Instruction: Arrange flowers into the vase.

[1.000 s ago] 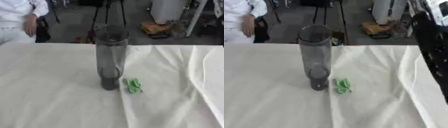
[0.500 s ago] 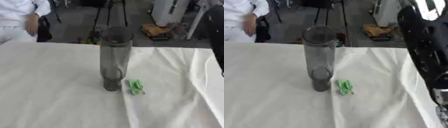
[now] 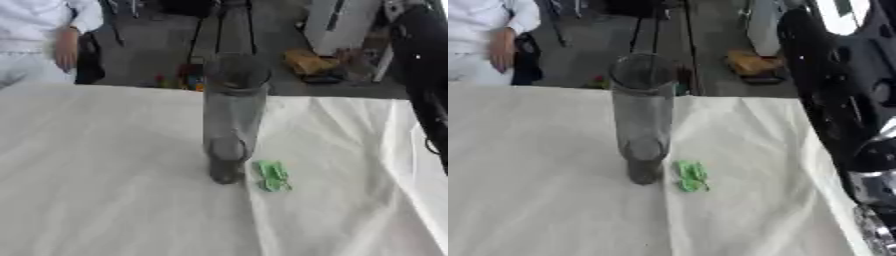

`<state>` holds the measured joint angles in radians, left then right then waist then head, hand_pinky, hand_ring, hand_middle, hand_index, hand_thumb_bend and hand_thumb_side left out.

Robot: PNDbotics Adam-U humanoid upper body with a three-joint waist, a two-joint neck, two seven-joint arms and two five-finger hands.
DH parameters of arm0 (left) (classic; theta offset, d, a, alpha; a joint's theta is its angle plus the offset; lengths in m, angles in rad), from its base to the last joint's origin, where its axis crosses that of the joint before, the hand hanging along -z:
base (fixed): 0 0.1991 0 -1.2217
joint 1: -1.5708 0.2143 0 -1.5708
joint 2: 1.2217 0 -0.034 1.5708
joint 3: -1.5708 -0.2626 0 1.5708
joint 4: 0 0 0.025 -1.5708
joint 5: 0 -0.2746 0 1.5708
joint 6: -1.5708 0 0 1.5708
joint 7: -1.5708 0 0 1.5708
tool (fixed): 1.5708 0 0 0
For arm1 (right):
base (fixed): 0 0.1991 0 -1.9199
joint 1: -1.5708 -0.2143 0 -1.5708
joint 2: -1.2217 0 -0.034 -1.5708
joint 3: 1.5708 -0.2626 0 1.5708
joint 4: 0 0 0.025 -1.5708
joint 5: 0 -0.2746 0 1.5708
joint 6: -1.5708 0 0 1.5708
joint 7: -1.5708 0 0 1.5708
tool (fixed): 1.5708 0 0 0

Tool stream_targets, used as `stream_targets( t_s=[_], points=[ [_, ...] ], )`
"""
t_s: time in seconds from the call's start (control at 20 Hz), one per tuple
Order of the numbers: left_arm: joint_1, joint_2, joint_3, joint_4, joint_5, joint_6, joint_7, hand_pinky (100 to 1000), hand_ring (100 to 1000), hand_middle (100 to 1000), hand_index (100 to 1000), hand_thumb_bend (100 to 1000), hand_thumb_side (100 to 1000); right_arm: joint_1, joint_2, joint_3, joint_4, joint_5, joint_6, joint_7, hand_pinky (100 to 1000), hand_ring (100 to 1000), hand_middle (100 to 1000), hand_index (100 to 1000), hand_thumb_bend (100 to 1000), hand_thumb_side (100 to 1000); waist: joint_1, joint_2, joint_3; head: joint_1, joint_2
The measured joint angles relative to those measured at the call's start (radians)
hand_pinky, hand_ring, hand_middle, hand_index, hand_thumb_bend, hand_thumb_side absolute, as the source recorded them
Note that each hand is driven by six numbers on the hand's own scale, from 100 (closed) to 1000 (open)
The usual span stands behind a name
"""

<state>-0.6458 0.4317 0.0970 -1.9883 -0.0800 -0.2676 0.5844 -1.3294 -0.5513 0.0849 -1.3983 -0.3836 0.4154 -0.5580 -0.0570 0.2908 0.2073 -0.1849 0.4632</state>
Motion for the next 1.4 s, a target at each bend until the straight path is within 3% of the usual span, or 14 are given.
stream_targets(
  t_s=[0.8, 1.4],
  points=[
    [-0.014, -0.01, -0.002, 0.0, 0.01, -0.002, -0.006, 877, 909, 864, 955, 100, 1000, -0.031, 0.076, 0.007, 0.0, -0.042, 0.002, -0.054, 100, 100, 100, 100, 184, 331, -0.012, 0.002, 0.042, -0.071, -0.017],
    [-0.017, -0.018, -0.006, 0.0, 0.014, -0.001, -0.007, 877, 908, 864, 955, 100, 1000, -0.035, 0.116, 0.013, 0.0, -0.088, 0.027, -0.092, 100, 100, 100, 100, 190, 338, -0.022, -0.002, 0.048, -0.067, -0.016]
  ],
)
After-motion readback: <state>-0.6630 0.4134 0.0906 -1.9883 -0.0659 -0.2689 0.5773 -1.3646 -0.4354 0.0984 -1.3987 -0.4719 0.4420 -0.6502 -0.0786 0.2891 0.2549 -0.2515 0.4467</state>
